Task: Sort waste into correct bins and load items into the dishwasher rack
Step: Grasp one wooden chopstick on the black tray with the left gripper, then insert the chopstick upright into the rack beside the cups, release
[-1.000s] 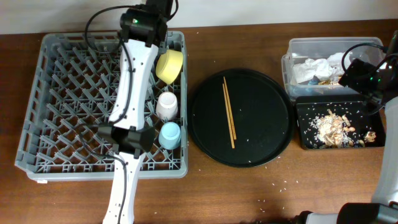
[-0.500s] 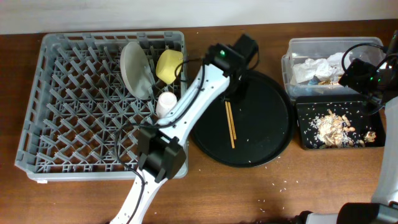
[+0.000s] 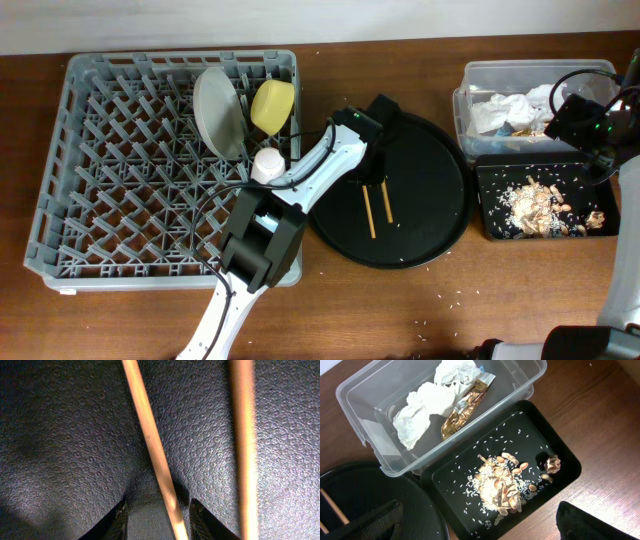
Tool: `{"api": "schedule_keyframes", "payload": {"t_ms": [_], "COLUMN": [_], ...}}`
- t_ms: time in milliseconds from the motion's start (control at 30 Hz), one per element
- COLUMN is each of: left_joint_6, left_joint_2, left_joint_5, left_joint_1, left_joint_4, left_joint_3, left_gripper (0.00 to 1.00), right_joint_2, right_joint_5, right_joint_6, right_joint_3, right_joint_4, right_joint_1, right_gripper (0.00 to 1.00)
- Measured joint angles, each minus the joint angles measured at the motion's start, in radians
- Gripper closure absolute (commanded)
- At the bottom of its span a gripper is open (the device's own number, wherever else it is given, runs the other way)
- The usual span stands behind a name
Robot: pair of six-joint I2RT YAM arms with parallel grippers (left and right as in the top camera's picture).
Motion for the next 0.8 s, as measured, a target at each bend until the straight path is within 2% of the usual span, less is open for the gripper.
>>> {"api": "schedule_keyframes", "payload": {"t_ms": [33,67,167,367,433,500,633,700,800], "left_joint_6": [0.000,0.000,-0.007,-0.011,-0.005,0.024,0.038,0.065,0.124], "left_joint_2": [0.000,0.000,0.000,0.000,0.006,0.031,0.034,-0.017,-0.144], "left_joint_5": [0.000,0.000,-0.011,-0.016,-0.011,-0.011,-0.092,-0.102,-0.103], "left_joint_1": [0.000,0.000,0.001,-0.001,-0.003,-0.006,0.013,0.028,0.064], "left_joint_4": [0.001,0.004,0.011,0.010,-0.050,-0.225,-0.580,-0.611,-0.613], "left_joint_3": [0.000,-0.001,-0.005,-0.003,0.022,0.151,0.537,0.610,0.601], "left_gripper": [0.65,0.78,0.98,0.99,0.99,0.99,0.99,0.99,0.99], "right_joint_2": [0.000,0.000,0.000,0.000,0.000,0.000,0.000,0.000,0.000], "right_joint_5": [0.000,0.000,0.000,0.000,0.000,0.000,0.000,0.000,0.000], "right_joint_6": [0.000,-0.001,0.000,0.000,0.000,0.000,0.000,0.000,0.000], "right_joint_3": [0.000,0.000,0.000,0.000,0.000,0.000,0.000,0.000,0.000], "right_joint_4": [0.000,0.000,0.000,0.000,0.000,0.000,0.000,-0.001,0.001], "right_joint_1": [0.000,0.000,0.000,0.000,0.000,0.000,0.000,0.000,0.000], "right_gripper": [0.02,0.02,0.01,0.02,0.02,0.01,0.01,0.02,0.02]}}
